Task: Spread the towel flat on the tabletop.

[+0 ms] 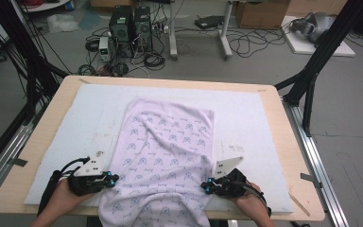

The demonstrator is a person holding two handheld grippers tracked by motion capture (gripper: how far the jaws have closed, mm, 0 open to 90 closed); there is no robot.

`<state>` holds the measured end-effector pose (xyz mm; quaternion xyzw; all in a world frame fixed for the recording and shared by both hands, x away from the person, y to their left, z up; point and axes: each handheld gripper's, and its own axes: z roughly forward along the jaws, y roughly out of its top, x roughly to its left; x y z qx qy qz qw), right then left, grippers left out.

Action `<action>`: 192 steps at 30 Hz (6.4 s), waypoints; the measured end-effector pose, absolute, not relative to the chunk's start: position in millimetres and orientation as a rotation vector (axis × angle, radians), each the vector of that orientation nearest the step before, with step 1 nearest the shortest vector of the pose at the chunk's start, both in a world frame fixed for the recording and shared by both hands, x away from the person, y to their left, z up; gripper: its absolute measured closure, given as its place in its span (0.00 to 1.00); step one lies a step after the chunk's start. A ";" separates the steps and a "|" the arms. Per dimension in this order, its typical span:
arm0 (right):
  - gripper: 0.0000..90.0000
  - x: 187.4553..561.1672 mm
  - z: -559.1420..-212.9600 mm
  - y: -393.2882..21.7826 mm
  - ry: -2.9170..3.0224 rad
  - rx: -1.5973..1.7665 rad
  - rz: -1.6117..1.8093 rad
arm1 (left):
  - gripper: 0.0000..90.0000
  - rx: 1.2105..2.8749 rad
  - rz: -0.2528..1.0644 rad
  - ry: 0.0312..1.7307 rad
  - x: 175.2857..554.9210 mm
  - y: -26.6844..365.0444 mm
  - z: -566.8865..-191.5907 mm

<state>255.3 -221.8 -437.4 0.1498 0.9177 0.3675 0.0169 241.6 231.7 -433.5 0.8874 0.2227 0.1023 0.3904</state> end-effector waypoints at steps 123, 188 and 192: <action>0.98 252.8 -441.0 -215.0 2.846 0.421 1.188 | 0.98 2.233 0.215 0.542 226.6 234.1 -440.4; 0.96 256.6 -442.4 -228.1 2.845 0.464 1.204 | 0.99 2.227 0.228 0.498 218.8 233.1 -444.6; 0.94 253.7 -441.4 -232.7 2.849 0.451 1.249 | 0.98 2.208 0.208 0.476 209.6 236.6 -441.7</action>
